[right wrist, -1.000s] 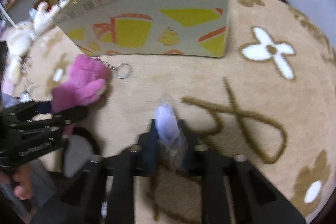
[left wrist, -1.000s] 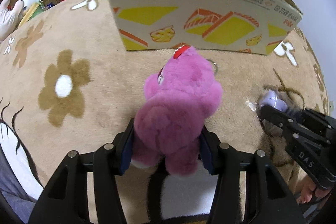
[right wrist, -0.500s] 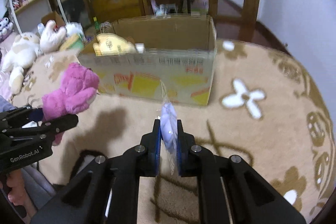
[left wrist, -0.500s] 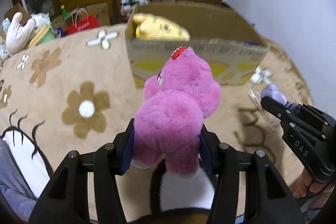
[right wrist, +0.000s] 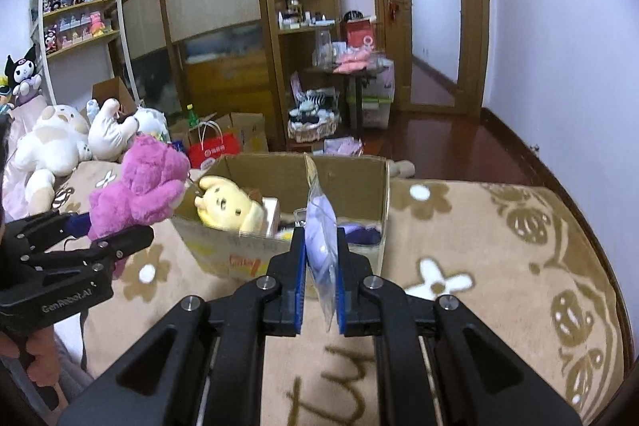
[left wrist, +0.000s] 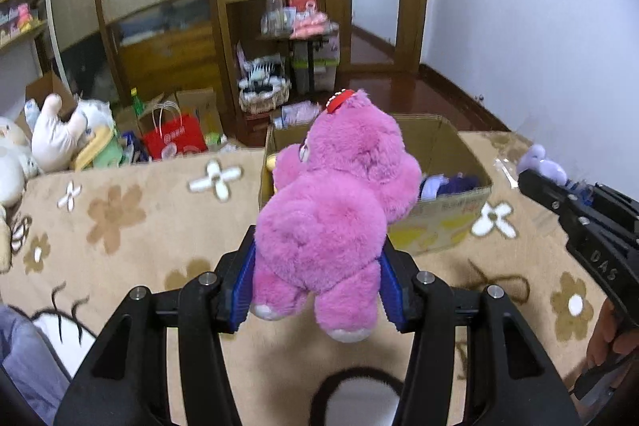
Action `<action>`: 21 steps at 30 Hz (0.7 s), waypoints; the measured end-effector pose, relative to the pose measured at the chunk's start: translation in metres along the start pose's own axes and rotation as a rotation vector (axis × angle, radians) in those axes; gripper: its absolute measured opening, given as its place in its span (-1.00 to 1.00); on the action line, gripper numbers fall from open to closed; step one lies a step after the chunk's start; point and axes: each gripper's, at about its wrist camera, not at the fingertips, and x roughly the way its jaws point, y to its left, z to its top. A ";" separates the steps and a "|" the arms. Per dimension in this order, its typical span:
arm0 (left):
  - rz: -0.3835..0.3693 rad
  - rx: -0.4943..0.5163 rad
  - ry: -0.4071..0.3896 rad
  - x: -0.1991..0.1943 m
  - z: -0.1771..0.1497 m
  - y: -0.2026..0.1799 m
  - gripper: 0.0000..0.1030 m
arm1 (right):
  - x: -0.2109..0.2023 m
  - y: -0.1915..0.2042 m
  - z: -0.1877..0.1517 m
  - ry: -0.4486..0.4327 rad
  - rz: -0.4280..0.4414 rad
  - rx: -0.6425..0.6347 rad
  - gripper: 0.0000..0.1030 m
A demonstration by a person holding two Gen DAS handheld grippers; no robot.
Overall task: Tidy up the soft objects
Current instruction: 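Carry both items over the box and open both tools to drop them in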
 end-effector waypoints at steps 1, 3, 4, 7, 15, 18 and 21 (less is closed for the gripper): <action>0.000 0.009 -0.015 -0.001 0.005 -0.001 0.00 | 0.002 -0.001 0.002 -0.005 0.000 -0.001 -0.76; 0.001 0.028 -0.040 0.000 0.015 -0.004 0.00 | 0.007 -0.001 0.008 -0.021 0.003 -0.003 -0.76; 0.000 0.034 -0.049 0.000 0.018 -0.006 0.00 | 0.010 -0.001 0.011 -0.027 0.001 -0.007 -0.75; -0.023 0.041 -0.067 0.004 0.033 -0.009 0.00 | 0.017 -0.003 0.020 -0.042 0.030 0.007 -0.75; -0.038 0.038 -0.084 0.034 0.056 -0.014 0.00 | 0.036 -0.006 0.030 -0.074 0.044 -0.036 -0.74; -0.038 0.056 -0.071 0.052 0.057 -0.018 0.01 | 0.048 -0.009 0.027 -0.061 0.049 -0.035 -0.74; -0.046 0.046 -0.045 0.070 0.056 -0.019 0.01 | 0.060 -0.014 0.024 -0.044 0.059 -0.018 -0.74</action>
